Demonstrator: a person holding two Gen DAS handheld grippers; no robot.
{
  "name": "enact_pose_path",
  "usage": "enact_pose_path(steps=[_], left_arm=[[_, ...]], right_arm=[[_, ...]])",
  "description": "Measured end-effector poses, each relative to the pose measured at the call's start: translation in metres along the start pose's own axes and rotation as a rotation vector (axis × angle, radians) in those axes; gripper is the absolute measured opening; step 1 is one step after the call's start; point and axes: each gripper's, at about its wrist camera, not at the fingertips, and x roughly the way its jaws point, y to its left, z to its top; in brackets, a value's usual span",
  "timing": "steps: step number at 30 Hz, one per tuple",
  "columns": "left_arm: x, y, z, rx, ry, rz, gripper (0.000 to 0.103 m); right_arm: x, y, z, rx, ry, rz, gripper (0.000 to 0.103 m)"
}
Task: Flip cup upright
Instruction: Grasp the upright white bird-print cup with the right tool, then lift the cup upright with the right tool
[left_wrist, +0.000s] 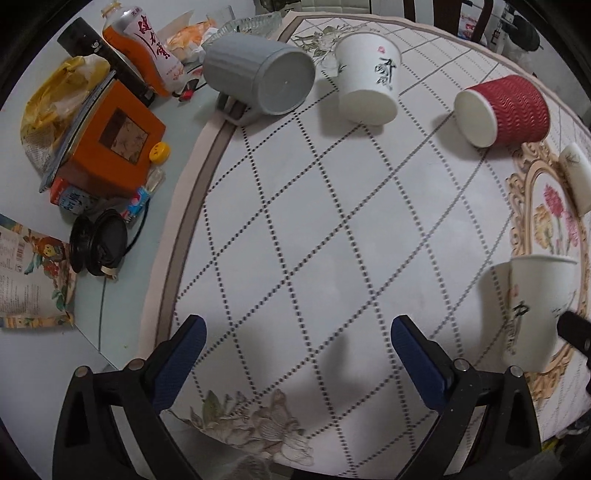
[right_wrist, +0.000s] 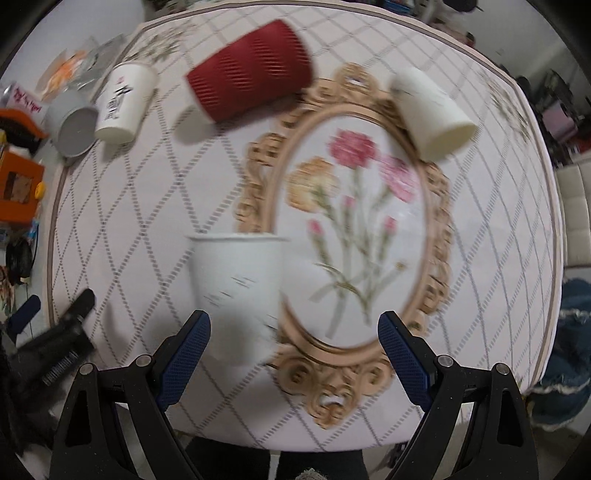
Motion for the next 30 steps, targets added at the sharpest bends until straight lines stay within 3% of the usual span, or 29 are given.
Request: enact_pose_path(steps=[9,15,26,30], left_arm=[[0.009,0.011,-0.001,0.002,0.026,-0.005,0.102],[0.019,0.016,-0.003,0.008,0.064,-0.002,0.102],[0.028,0.017,0.001,0.020,0.122,-0.002,0.102],[0.030,0.011,0.002,0.012,0.186,-0.063,0.102]], right_arm=[[0.016,0.041,0.020,-0.040,0.035,-0.008,0.085],[0.031,0.049,0.025,-0.028,0.093,-0.003,0.065],[0.028,0.040,0.027,0.012,0.088,0.029,0.063],[0.018,0.021,0.028,0.060,0.038,0.069,0.063]])
